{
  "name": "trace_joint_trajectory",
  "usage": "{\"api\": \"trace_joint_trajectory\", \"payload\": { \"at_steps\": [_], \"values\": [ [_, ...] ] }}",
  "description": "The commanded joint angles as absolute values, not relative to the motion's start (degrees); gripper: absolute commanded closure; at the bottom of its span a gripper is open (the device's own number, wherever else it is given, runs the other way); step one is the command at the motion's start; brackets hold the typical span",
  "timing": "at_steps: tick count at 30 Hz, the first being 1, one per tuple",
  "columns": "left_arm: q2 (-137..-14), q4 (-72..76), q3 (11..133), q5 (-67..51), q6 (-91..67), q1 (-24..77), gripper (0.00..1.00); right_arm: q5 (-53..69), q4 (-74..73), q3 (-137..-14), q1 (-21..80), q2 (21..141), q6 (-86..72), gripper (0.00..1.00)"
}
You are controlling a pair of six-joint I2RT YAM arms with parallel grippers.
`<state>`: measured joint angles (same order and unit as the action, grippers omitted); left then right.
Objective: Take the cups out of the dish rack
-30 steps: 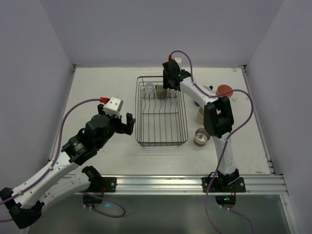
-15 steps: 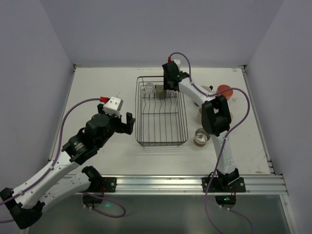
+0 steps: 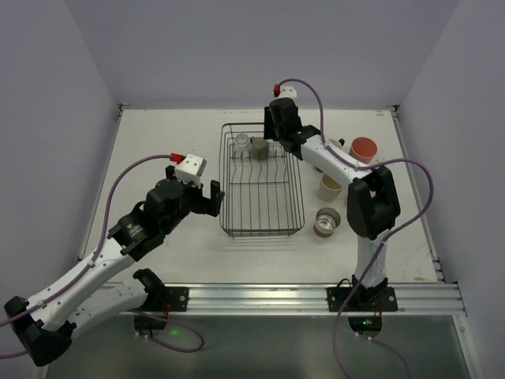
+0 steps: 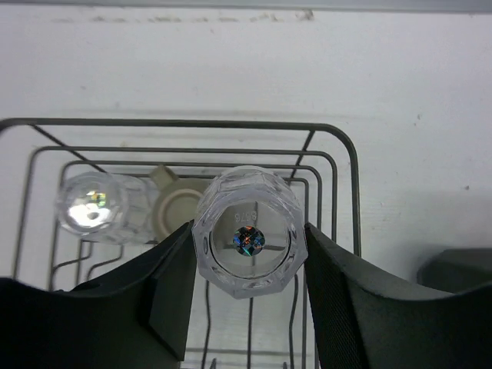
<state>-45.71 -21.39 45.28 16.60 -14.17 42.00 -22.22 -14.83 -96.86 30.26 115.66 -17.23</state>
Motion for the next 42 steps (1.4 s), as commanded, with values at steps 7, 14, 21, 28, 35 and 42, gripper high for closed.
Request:
{"api": "trace_joint_trajectory", "payload": {
  "at_steps": [7, 14, 21, 28, 35, 42],
  "values": [
    [-46.75, -5.22, 45.37, 5.65, -21.86, 41.31, 0.01, -8.46, -0.44, -82.9, 33.22, 94.17, -24.49, 0.73],
    [-50.88, 11.15, 40.7, 0.26, -31.98, 41.4, 0.06, 10.45, 15.11, -60.22, 33.75, 73.52, -37.52, 0.73],
    [-53.88, 22.31, 38.24, -7.89, -40.33, 41.31, 0.14, 18.01, 22.76, -49.31, 33.75, 64.34, -44.73, 0.72],
    [-54.05, 28.73, 37.27, -10.19, -42.63, 41.31, 0.28, 26.88, 31.28, -46.23, 33.75, 66.97, -52.2, 0.72],
    [-54.14, 28.48, 37.35, -8.62, -40.43, 41.31, 0.42, 33.83, 42.79, -43.77, 33.84, 71.27, -60.37, 0.71],
    [-52.83, 27.95, 37.97, -6.25, -38.5, 41.31, 1.0, 35.59, 47.63, -42.89, 33.93, 75.06, -63.72, 0.63]
  ]
}}
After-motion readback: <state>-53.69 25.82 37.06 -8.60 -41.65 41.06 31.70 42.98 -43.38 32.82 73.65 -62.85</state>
